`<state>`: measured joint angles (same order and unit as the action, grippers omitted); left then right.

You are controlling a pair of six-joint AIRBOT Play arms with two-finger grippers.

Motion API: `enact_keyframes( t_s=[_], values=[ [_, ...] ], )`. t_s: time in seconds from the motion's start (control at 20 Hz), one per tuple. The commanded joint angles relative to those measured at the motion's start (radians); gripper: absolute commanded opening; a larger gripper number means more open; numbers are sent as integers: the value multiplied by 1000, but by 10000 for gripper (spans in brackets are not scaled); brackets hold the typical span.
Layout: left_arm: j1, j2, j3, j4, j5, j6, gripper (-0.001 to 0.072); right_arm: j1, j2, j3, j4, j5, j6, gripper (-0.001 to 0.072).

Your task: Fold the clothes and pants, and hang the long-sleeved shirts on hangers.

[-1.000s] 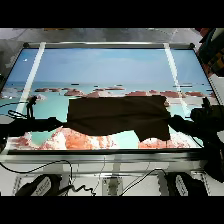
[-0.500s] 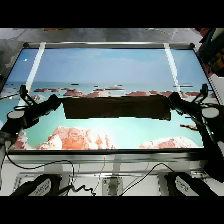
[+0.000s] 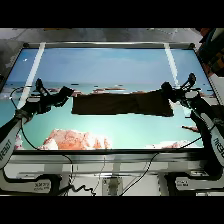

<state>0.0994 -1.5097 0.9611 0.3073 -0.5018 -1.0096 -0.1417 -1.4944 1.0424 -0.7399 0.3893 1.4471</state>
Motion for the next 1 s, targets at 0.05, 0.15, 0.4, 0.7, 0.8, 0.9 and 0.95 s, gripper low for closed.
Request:
enact_keyframes(
  t_s=[0.05,0.15,0.4,0.7,0.8,0.9,0.95],
  values=[
    [25,-39,35,9,-92,58,690,-2,-34,19,-70,-22,-1,713],
    [60,-40,35,64,-177,55,691,-2,-33,19,-118,32,-1,698],
    [140,-41,35,463,-343,-126,690,-2,-34,36,-221,163,-1,688],
    [91,-59,37,467,-393,-128,690,17,-34,143,-252,255,-1,686],
    [51,-90,47,466,-392,-129,689,39,-34,159,-254,254,-1,685],
    [3,-130,63,423,-388,-127,689,69,-34,161,-256,257,-1,684],
    [-18,-144,72,397,-374,-127,687,87,-34,161,-256,261,-1,681]
  ],
)
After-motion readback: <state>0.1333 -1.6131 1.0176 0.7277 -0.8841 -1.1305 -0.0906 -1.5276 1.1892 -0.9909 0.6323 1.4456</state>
